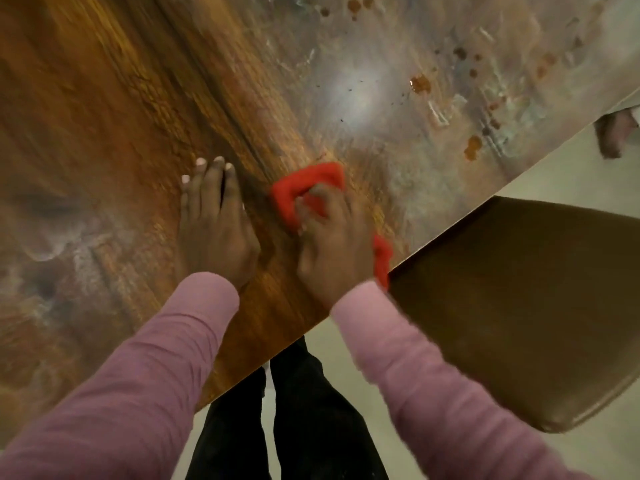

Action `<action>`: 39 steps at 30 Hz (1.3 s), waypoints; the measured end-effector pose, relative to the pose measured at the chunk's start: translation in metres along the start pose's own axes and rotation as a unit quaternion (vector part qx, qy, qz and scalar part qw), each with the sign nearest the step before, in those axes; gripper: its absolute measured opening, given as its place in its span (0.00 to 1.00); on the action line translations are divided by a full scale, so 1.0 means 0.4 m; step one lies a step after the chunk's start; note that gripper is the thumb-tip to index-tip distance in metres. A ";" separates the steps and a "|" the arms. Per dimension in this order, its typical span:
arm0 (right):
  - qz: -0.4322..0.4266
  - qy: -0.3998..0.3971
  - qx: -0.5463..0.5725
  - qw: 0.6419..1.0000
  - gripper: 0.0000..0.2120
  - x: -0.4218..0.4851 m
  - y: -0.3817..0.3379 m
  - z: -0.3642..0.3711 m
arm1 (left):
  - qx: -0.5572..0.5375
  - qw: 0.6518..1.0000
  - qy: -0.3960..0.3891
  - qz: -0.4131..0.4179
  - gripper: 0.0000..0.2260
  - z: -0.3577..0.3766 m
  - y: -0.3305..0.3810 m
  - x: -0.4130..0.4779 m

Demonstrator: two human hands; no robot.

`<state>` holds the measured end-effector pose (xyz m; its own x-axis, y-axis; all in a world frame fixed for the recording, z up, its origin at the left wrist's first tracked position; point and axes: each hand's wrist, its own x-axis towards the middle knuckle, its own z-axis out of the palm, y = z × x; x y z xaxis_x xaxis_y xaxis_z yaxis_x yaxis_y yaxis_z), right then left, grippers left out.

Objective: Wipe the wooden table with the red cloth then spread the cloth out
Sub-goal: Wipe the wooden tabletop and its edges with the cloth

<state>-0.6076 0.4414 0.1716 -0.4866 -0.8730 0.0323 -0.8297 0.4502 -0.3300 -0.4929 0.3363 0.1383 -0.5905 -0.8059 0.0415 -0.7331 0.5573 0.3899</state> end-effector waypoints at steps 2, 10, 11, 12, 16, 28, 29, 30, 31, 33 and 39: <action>-0.077 -0.032 0.024 0.996 0.22 -0.053 -0.039 0.009 | -0.008 1.000 0.002 0.000 0.22 -0.006 -0.001 -0.001; 0.082 0.024 -0.003 0.996 0.17 0.156 0.119 -0.036 | 0.004 0.998 0.041 -0.047 0.21 -0.029 -0.013 0.093; 0.091 0.027 0.013 0.995 0.17 0.160 0.116 -0.035 | 0.010 0.998 0.042 -0.053 0.22 -0.029 -0.015 0.118; 0.099 0.040 0.027 0.994 0.17 0.158 0.113 -0.037 | 0.015 0.997 0.043 -0.063 0.22 -0.028 -0.016 0.140; 0.108 0.101 0.065 0.987 0.16 0.119 0.093 -0.057 | 0.028 0.995 0.045 -0.088 0.22 -0.011 -0.020 0.179; -0.003 0.012 -0.016 1.000 0.18 0.169 0.090 -0.017 | 0.023 0.993 0.051 -0.101 0.22 0.001 -0.021 0.171; 0.037 0.021 -0.019 0.999 0.17 0.203 0.111 -0.026 | 0.025 0.993 0.049 -0.102 0.22 0.000 -0.022 0.171; 0.070 0.030 -0.012 0.997 0.17 0.228 0.122 -0.034 | 0.026 0.993 0.047 -0.101 0.22 0.002 -0.020 0.171; 0.090 0.035 0.000 0.995 0.16 0.240 0.124 -0.037 | 0.026 0.994 0.046 -0.101 0.22 0.004 -0.015 0.172; 0.078 0.035 0.013 0.996 0.16 0.229 0.079 -0.029 | 0.024 0.993 0.047 -0.106 0.22 0.006 -0.009 0.175; -0.117 -0.031 0.059 0.991 0.20 0.171 -0.031 0.000 | 0.021 0.992 0.044 -0.113 0.22 0.004 -0.014 0.175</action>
<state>-0.6305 0.3762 0.1779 -0.2645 -0.9622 0.0643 -0.8781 0.2127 -0.4286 -0.5305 0.2772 0.1374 -0.3789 -0.9247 0.0375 -0.8582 0.3663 0.3595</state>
